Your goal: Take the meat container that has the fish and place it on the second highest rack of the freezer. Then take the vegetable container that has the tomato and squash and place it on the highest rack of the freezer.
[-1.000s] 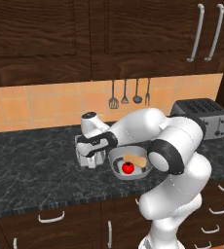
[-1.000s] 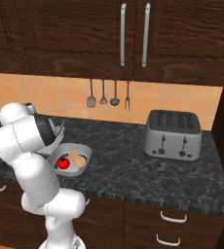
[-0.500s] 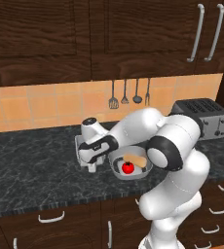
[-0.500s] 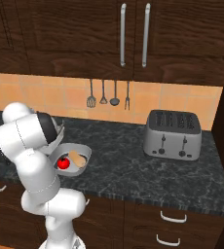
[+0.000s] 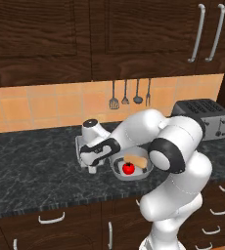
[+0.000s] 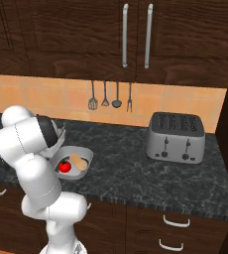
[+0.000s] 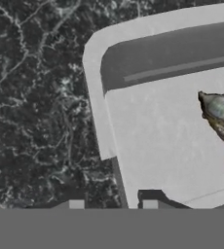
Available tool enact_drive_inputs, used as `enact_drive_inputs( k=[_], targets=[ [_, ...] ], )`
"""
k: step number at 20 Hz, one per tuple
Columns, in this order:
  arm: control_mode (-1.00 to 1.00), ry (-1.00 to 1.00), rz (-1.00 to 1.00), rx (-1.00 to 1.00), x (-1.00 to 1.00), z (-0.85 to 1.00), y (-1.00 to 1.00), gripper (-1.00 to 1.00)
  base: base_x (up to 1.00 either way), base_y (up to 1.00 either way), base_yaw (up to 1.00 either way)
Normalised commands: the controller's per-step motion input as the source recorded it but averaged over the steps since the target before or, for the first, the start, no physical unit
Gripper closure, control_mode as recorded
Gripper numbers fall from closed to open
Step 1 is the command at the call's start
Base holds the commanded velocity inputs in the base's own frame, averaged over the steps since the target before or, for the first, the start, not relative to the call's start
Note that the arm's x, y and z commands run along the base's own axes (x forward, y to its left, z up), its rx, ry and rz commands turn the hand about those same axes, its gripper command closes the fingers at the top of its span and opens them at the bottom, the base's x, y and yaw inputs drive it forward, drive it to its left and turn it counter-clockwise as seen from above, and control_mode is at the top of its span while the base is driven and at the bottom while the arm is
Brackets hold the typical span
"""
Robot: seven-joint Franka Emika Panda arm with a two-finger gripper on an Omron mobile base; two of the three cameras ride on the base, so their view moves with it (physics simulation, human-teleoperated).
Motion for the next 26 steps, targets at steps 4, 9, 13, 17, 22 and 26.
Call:
enact_drive_inputs(
  k=[4,9,13,17,22,26],
  targets=[
    [-1.00,-0.03,0.00,0.00,0.00,0.00,0.00,1.00,0.00,0.00,0.00],
    [-1.00,-0.13,0.00,0.00,-0.01,0.20,0.00,1.00,0.00,0.00,0.00],
    [-1.00,-0.14,0.00,0.00,-0.01,0.64,0.00,1.00,0.00,0.00,0.00],
    [-1.00,-0.04,0.02,0.00,-0.17,0.85,-0.08,1.00,0.00,0.00,0.00],
    [-1.00,0.00,0.09,0.00,-0.28,0.44,-0.85,1.00,0.00,0.00,0.00],
    [-1.00,0.00,0.08,0.00,-0.50,0.29,-1.00,1.00,0.00,0.00,0.00]
  ],
)
